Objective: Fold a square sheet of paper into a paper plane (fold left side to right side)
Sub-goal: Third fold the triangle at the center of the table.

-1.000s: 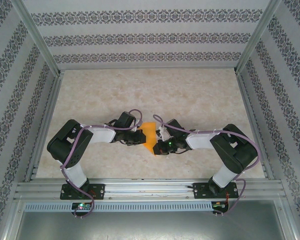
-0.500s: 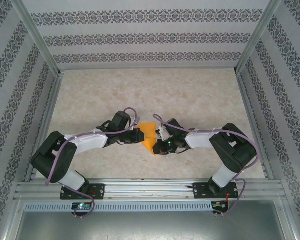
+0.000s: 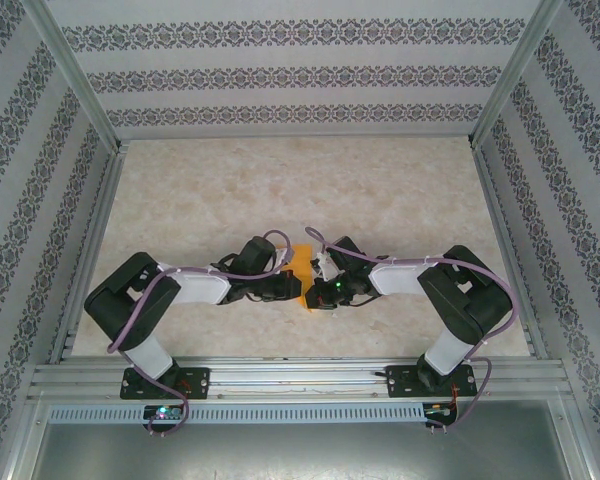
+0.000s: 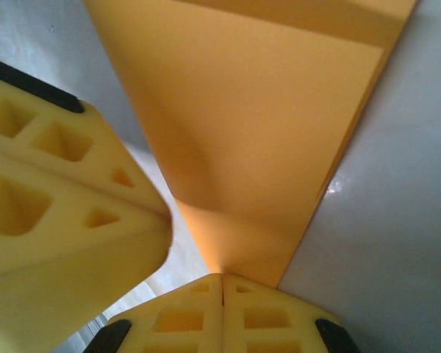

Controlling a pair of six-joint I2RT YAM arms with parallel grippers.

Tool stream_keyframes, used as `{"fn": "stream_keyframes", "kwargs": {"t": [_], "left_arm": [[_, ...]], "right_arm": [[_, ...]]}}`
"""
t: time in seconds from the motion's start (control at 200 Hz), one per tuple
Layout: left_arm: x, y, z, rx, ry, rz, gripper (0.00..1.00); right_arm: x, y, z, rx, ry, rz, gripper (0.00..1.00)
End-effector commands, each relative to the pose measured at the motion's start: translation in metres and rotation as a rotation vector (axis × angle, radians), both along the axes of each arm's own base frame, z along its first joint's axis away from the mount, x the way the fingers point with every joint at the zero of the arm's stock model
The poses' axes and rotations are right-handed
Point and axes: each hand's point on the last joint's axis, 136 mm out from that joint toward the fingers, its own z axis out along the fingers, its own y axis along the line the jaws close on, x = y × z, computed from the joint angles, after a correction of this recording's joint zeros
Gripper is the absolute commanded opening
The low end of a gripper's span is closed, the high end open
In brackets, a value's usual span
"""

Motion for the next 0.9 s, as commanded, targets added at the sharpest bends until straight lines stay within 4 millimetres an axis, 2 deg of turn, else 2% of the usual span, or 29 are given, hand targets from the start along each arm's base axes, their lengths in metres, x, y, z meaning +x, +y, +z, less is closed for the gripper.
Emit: {"fn": "stream_keyframes", "kwargs": {"t": [0.0, 0.39, 0.659, 0.894], "left_arm": [[0.007, -0.01, 0.005, -0.042, -0.026, 0.005, 0.07], [0.009, 0.004, -0.027, 0.04, 0.033, 0.062, 0.07], [0.016, 0.026, -0.045, 0.085, 0.088, 0.131, 0.06], [0.03, 0.049, -0.048, 0.106, 0.088, 0.17, 0.06]], "right_arm": [[-0.021, -0.032, -0.041, -0.204, 0.087, -0.023, 0.0], [-0.024, -0.037, -0.042, -0.237, 0.101, -0.013, 0.0], [-0.028, -0.04, -0.044, -0.263, 0.111, 0.002, 0.0], [-0.03, -0.041, -0.044, -0.27, 0.113, 0.007, 0.0]]}}
